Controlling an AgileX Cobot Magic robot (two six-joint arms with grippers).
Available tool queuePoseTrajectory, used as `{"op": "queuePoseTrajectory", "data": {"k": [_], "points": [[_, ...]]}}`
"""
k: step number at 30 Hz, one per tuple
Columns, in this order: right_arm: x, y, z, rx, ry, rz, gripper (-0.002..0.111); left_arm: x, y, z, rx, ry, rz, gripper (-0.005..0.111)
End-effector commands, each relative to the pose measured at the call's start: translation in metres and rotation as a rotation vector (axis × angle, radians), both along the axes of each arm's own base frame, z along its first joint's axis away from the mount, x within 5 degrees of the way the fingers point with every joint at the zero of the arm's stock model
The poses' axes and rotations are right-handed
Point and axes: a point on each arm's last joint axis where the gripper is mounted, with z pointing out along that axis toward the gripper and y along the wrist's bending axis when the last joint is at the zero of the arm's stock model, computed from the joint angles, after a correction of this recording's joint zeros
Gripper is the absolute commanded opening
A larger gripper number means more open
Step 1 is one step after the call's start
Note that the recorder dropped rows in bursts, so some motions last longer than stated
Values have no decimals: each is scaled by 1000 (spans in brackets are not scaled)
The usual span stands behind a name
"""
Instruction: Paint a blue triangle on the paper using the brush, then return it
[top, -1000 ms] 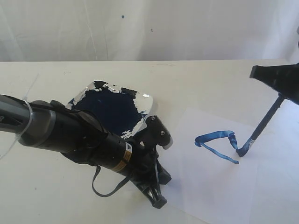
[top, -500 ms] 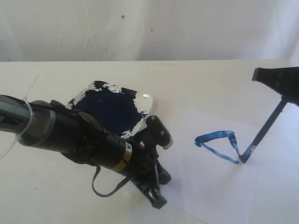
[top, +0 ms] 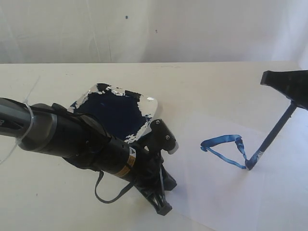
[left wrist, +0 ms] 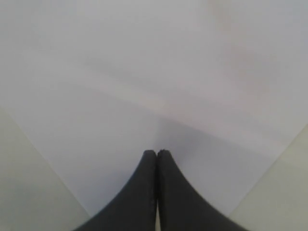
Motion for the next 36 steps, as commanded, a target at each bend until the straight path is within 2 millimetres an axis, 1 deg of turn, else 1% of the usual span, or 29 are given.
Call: {"op": "queuePoseTrajectory", "data": {"k": [1,8,12,19,21,24,27,32,36], "points": [[-4,-2,3,-8,-10,6,0,-1,-2,1,0,-8,-17,0],[-4,-1,3,-6,-10,10,0,-1,-2,1,0,-8,-17,0],[-2,2,6,19,-43,40,0,-1,-2,1,0,-8,-17,0],[4,20,20,117,-221,206,0,-1,-2,1,0,-8,-17,0],[7,26,21,130,-262,262,0,-1,-2,1,0,-8,-17,0],[14,34,16,127,-280,323,0,-1,-2,1,0,-8,-17,0],[21,39,6,101,-259,355,0,-1,-2,1,0,-8,-17,0],[31,43,-12,84,-196,359,0,-1,-2,1,0,-8,-17,0],[32,42,-16,68,-175,346,0,-1,-2,1,0,-8,-17,0]]}}
